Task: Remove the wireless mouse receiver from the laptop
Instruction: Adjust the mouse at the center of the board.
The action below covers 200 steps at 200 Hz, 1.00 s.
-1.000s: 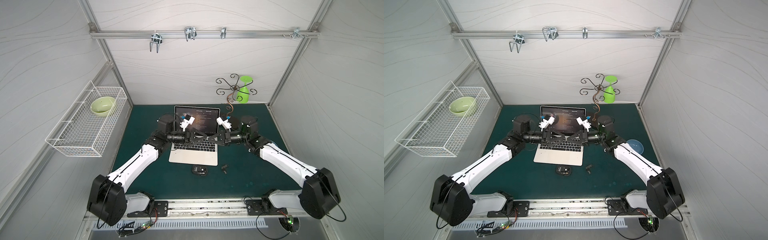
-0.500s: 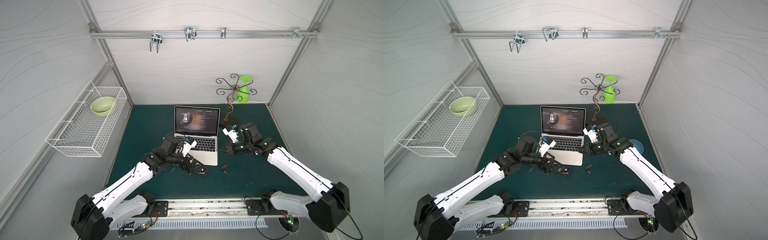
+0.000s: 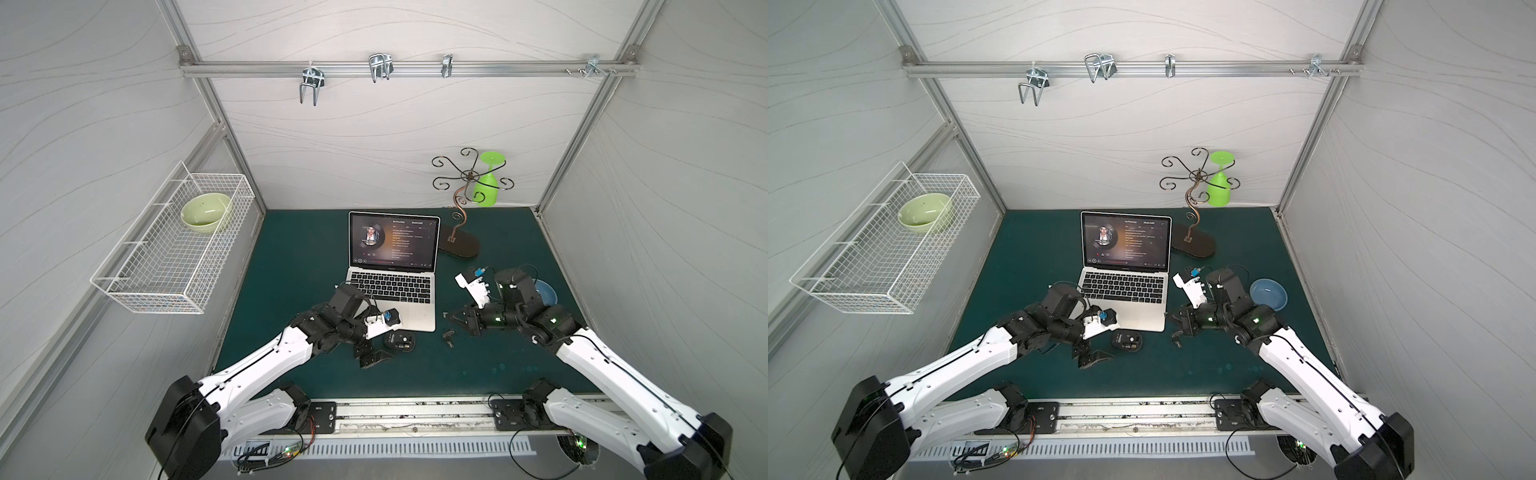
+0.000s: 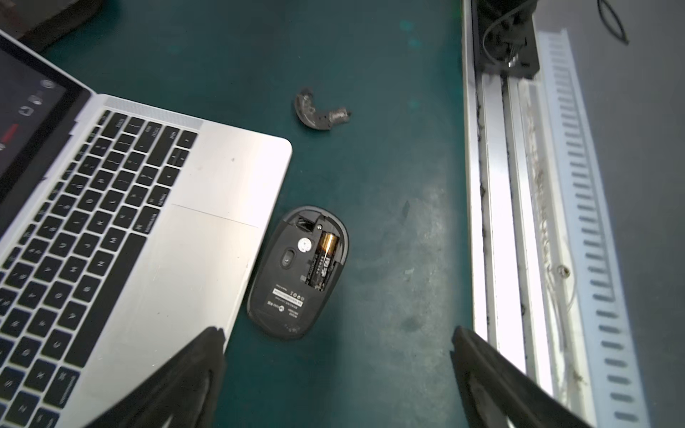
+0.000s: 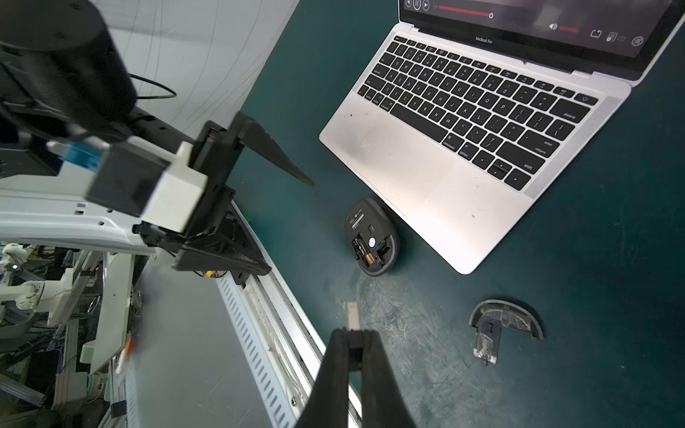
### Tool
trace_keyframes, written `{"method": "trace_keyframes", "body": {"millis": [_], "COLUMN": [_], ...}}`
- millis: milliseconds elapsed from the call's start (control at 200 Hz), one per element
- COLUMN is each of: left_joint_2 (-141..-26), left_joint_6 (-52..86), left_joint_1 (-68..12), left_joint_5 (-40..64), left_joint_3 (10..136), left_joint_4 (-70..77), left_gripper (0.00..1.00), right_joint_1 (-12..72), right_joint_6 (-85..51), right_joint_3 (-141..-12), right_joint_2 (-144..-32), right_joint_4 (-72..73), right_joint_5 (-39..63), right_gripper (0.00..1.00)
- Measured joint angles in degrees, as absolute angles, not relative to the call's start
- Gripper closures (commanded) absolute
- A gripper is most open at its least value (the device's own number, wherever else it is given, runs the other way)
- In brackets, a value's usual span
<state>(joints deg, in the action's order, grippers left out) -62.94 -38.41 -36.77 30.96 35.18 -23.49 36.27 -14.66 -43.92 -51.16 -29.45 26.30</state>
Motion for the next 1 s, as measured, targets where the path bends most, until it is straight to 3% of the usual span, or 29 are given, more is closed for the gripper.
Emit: {"method": "trace_keyframes", "body": {"millis": [515, 1000], "left_joint_2": [-78.74, -88.6], "left_joint_6": [-53.34, -54.94], "left_joint_1": [-36.75, -37.87], "left_joint_5": [25.65, 22.09], "left_joint_3": [36.97, 45.6], "left_joint_4": [-17.26, -20.6], "left_gripper": [0.01, 0.04], "right_joint_1": [37.06, 37.06], "right_joint_6": [-14.37, -14.52], "right_joint_3": [-43.88, -43.88], "right_joint_2": [-49.84, -49.41], "right_joint_4": [-26.96, -25.93], "right_joint_5": [28.58, 28.91], "right_gripper": [1.0, 1.0]}}
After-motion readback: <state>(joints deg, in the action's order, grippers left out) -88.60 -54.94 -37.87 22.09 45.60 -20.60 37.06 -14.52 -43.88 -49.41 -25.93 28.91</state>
